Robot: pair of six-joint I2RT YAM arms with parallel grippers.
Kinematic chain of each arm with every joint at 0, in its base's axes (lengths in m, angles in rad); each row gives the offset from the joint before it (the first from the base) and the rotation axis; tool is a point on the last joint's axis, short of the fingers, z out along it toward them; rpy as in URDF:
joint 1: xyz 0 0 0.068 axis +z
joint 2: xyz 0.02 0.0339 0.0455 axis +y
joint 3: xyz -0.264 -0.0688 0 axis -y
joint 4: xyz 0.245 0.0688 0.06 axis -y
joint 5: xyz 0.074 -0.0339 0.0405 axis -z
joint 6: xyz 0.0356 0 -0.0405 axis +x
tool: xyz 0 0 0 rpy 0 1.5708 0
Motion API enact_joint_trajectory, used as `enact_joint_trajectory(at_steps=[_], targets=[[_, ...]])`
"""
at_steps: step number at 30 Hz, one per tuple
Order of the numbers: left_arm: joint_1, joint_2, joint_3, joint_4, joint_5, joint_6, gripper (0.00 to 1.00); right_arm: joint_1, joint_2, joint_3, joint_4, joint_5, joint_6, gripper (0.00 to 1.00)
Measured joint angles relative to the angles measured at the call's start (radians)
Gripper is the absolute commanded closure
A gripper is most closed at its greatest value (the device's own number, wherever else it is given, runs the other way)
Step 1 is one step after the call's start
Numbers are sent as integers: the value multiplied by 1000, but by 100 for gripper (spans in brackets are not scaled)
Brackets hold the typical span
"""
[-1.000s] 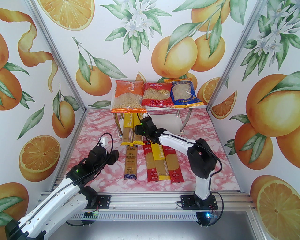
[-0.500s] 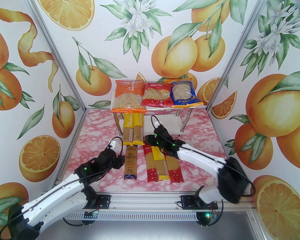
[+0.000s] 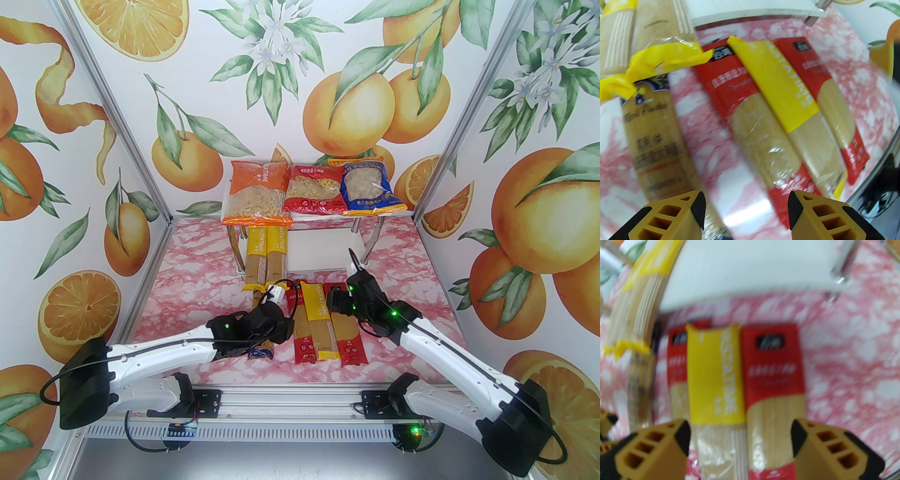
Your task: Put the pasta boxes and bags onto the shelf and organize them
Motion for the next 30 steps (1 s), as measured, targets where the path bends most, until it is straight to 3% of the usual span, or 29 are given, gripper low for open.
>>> enact_joint_trajectory(at_steps=[10, 21, 30], targets=[[42, -76, 5, -9, -10, -3, 35, 118, 120, -129, 89, -140, 54, 24], [66, -191, -6, -32, -44, -2, 34, 175, 217, -128, 160, -139, 103, 24], [100, -236, -27, -81, -51, 9, 34, 306, 278, -130, 295, -151, 184, 24]])
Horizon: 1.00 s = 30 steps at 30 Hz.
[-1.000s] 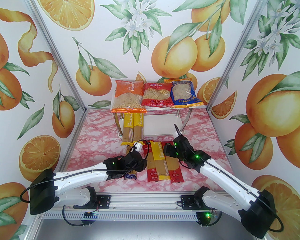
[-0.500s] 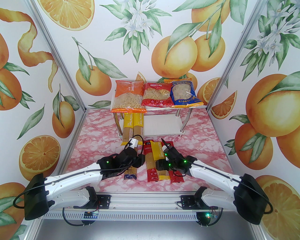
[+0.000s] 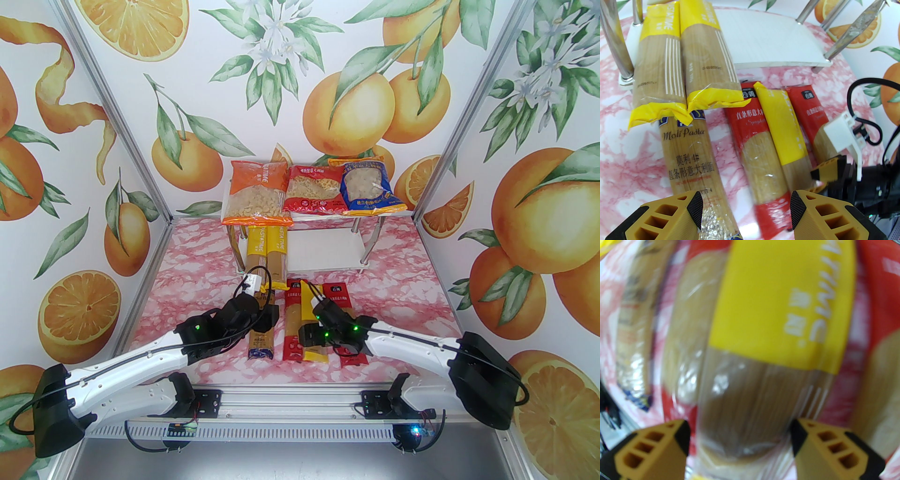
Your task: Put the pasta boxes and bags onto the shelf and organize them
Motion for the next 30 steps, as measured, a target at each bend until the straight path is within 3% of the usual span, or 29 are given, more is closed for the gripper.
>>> enact_joint_trajectory(at_steps=[4, 9, 12, 18, 24, 30], targets=[[0, 18, 0, 0, 3, 14, 34, 23, 19, 1, 37, -6, 21, 24], [-1, 53, 0, -5, 18, 38, 34, 16, -30, 2, -11, 28, 30, 17], [-16, 81, 13, -24, 16, 56, 30, -50, -159, 2, -96, 66, 20, 11], [-154, 223, 132, -65, -15, 90, 28, -244, -446, 40, -251, 154, -43, 4], [-271, 437, 272, -88, -18, 89, 24, -349, -484, 58, -334, 165, -104, 4], [-293, 598, 347, -115, 24, 64, 18, -394, -484, 61, -350, 140, -143, 3]])
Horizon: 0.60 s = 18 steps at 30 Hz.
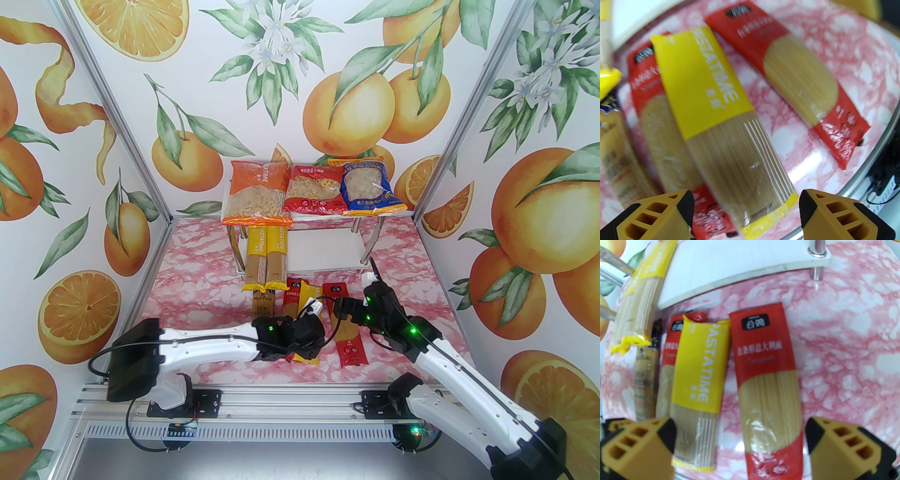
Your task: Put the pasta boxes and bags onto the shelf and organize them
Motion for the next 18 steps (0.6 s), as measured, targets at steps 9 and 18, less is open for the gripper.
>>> enact_joint_trajectory(at_steps=[9, 18], targets=[[0, 116, 94, -85, 23, -20, 14, -45, -30, 2, -1, -17, -36, 0], [5, 221, 165, -150, 12, -19, 12, -109, -33, 23, -21, -62, -76, 0]])
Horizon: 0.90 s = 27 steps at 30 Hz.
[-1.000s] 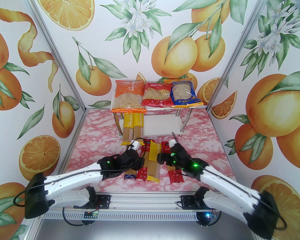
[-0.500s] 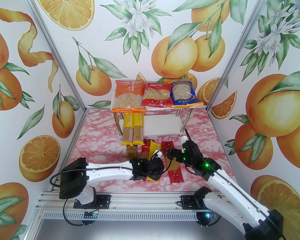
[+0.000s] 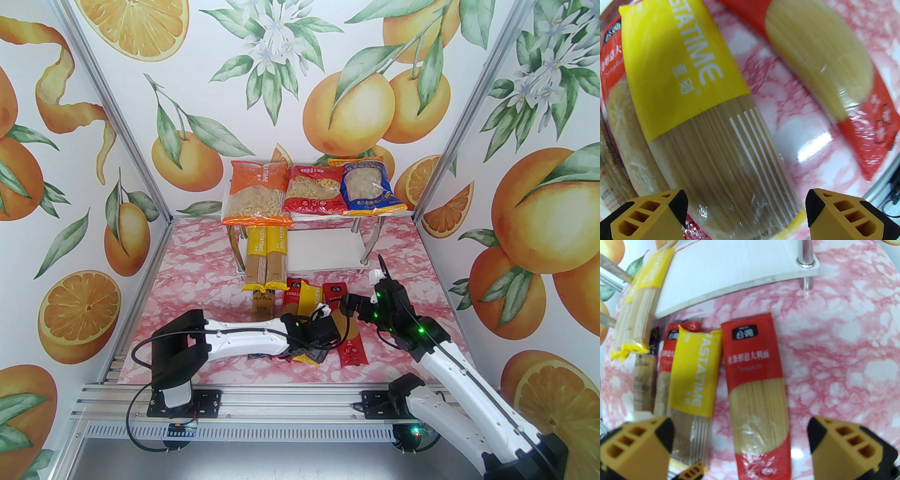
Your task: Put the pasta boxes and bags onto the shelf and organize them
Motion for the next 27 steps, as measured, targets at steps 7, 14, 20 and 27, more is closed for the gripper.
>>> enact_joint_trajectory(at_steps=[7, 14, 20, 27], targets=[[20, 40, 42, -50, -20, 14, 13, -22, -5, 7, -3, -24, -15, 0], [24, 92, 91, -60, -8, 38, 30, -39, -10, 7, -5, -27, -19, 0], [27, 95, 101, -51, 2, 53, 50, -48, -23, 7, -3, -37, -18, 0], [43, 67, 68, -6, 26, 48, 77, -48, -35, 7, -3, -50, -18, 0]])
